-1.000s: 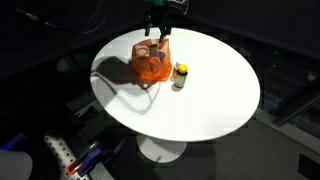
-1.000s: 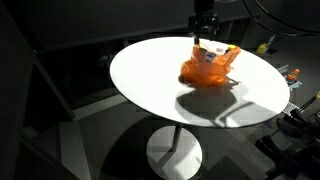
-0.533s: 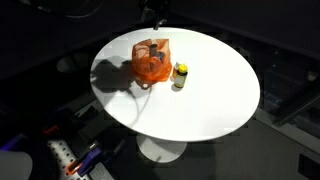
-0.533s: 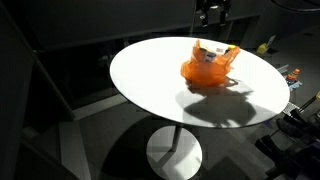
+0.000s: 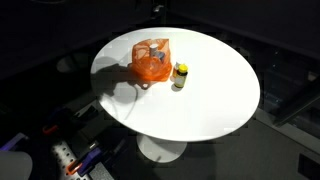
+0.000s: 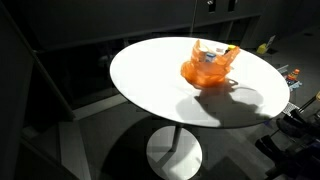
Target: Put the white bottle into the carrier bag
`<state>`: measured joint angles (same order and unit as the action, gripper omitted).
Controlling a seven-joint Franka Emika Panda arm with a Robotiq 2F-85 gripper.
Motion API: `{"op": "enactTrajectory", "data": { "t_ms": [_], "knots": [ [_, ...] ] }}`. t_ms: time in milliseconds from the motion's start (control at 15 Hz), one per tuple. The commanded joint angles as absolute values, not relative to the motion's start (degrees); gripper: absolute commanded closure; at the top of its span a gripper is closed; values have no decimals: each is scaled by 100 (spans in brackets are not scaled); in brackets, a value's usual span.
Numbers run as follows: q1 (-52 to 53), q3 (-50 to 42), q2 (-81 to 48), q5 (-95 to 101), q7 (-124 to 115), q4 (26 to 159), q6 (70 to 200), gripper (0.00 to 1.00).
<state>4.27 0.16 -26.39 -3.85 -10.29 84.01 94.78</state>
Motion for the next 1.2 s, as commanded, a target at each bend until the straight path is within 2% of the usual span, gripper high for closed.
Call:
{"op": "enactTrajectory", "data": {
  "t_ms": [0,533,1133],
  "knots": [
    [565,-15,-1660,-105,-1376,9753,10350,0],
    [539,40,-364,259,-2183,11303,11284,0],
    [434,95,-250,164,-2133,11466,11191,0]
  ]
}}
